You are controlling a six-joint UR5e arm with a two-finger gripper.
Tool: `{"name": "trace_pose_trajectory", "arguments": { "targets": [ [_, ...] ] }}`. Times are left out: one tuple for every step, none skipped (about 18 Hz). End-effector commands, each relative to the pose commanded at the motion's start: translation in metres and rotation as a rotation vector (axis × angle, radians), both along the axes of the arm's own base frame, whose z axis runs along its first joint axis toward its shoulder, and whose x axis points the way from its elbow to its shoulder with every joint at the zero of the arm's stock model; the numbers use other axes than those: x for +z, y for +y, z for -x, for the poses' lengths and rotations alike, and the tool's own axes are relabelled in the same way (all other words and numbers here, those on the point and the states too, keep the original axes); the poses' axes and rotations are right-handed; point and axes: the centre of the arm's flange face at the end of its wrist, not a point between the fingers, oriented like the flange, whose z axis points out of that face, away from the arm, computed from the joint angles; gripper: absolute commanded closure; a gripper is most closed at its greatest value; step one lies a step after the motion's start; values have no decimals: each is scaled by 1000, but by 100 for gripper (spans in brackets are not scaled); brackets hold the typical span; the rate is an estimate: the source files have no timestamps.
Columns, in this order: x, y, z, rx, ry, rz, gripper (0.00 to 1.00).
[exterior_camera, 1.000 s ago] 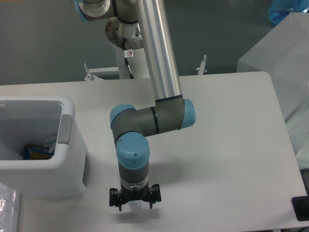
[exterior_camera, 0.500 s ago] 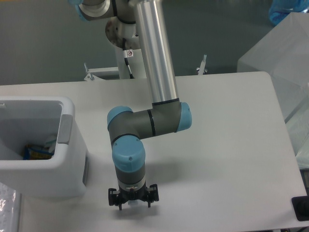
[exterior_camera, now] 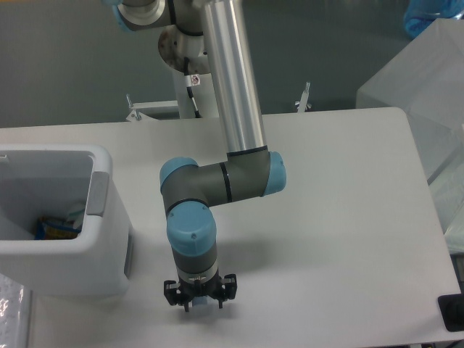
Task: Place the trash in the trash can
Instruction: 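Lower the gripper toward the bottle's cap end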
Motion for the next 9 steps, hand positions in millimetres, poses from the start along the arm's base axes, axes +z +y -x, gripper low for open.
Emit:
{"name": "trace_pose_trajectory", "arguments": {
  "targets": [
    [0, 0, 0, 0, 0, 0, 33],
    [0, 0, 0, 0, 0, 0, 33],
    [1, 0, 0, -1, 1, -1, 33],
    [1, 0, 0, 0, 1, -1, 33],
    [0, 0, 0, -1, 1, 1, 33],
    [1, 0, 0, -1, 2, 0, 36],
    [1, 0, 0, -1, 2, 0, 39],
    [1, 0, 1, 0, 7, 1, 42],
    [2, 0, 1, 0, 10, 2, 45]
  ]
}}
